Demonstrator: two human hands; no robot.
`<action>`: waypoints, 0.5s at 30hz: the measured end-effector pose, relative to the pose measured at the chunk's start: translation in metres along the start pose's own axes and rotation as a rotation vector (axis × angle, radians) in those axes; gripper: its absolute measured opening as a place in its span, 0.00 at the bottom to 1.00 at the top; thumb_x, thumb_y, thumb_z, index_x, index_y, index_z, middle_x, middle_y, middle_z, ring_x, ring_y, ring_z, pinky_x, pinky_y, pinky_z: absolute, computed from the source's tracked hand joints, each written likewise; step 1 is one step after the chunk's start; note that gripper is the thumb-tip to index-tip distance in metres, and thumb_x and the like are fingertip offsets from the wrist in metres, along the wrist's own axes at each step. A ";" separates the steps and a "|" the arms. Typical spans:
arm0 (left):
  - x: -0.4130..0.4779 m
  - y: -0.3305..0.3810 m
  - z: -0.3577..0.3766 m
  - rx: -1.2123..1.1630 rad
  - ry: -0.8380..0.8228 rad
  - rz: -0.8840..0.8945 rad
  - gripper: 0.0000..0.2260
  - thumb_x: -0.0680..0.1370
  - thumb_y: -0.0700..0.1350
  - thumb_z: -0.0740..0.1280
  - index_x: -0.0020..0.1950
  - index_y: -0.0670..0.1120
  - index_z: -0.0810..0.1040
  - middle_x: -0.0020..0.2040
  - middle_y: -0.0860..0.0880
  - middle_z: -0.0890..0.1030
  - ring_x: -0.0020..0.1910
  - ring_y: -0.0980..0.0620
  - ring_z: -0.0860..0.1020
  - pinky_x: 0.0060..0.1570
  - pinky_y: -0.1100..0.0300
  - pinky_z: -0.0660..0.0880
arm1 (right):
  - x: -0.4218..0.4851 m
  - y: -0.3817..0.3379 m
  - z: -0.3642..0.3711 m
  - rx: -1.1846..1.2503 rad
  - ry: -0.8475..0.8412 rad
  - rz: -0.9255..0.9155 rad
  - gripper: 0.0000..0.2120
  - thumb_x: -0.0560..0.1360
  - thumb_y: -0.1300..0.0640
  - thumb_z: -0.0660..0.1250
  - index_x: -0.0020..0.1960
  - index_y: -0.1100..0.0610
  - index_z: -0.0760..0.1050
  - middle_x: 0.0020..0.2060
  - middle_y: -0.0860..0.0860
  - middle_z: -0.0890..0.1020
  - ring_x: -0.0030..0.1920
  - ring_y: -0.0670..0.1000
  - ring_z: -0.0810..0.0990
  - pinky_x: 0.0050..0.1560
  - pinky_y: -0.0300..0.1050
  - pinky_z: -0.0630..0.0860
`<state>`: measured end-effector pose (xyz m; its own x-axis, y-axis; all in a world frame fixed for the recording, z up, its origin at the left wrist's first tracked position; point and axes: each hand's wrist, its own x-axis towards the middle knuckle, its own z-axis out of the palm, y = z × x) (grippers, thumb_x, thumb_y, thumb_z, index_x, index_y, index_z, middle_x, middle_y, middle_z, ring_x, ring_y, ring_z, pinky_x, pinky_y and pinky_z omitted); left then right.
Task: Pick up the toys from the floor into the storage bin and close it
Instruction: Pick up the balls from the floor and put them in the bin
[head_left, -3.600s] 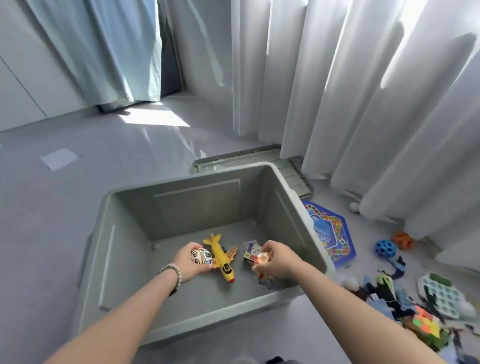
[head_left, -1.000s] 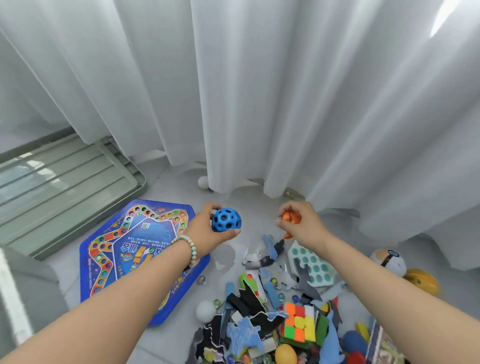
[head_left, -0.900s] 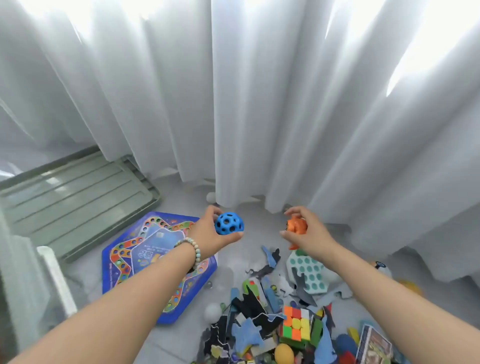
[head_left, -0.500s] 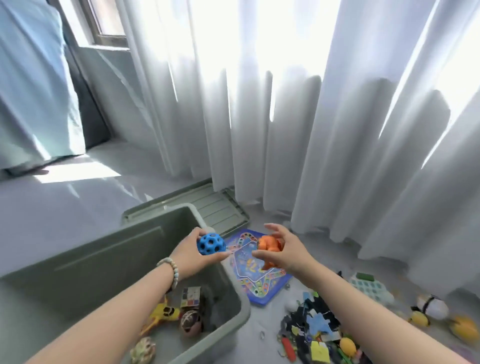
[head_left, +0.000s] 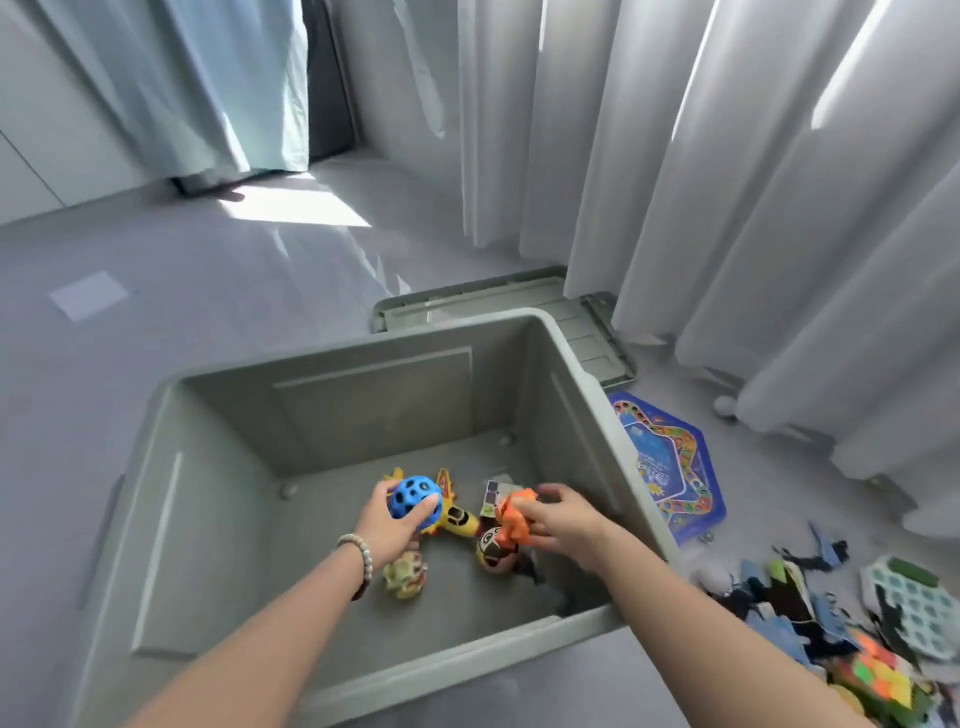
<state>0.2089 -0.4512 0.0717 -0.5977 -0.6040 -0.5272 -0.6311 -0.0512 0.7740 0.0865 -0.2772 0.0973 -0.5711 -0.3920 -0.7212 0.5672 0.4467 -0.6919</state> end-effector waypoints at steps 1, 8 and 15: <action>0.006 -0.003 0.001 -0.028 0.006 -0.018 0.25 0.75 0.46 0.69 0.68 0.43 0.64 0.61 0.44 0.74 0.39 0.56 0.78 0.31 0.65 0.77 | 0.005 -0.003 -0.001 0.055 0.003 -0.016 0.28 0.76 0.63 0.65 0.72 0.62 0.57 0.61 0.61 0.73 0.48 0.54 0.77 0.37 0.40 0.79; 0.008 0.014 0.011 0.132 0.068 -0.012 0.22 0.79 0.49 0.62 0.70 0.41 0.65 0.69 0.43 0.70 0.63 0.42 0.74 0.63 0.51 0.71 | -0.013 -0.011 -0.019 -0.233 0.054 -0.112 0.23 0.78 0.59 0.63 0.71 0.60 0.62 0.67 0.58 0.70 0.64 0.56 0.73 0.58 0.47 0.73; -0.035 0.104 0.034 0.403 -0.038 0.354 0.21 0.79 0.50 0.61 0.70 0.45 0.66 0.68 0.47 0.71 0.65 0.48 0.71 0.66 0.55 0.67 | -0.076 -0.059 -0.066 -0.348 -0.143 -0.237 0.23 0.78 0.54 0.63 0.71 0.55 0.63 0.67 0.52 0.70 0.65 0.51 0.72 0.61 0.45 0.74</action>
<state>0.1470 -0.4085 0.1587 -0.8213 -0.4994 -0.2760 -0.5227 0.4645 0.7148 0.0567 -0.2207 0.1951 -0.5593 -0.6125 -0.5586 0.1832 0.5658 -0.8039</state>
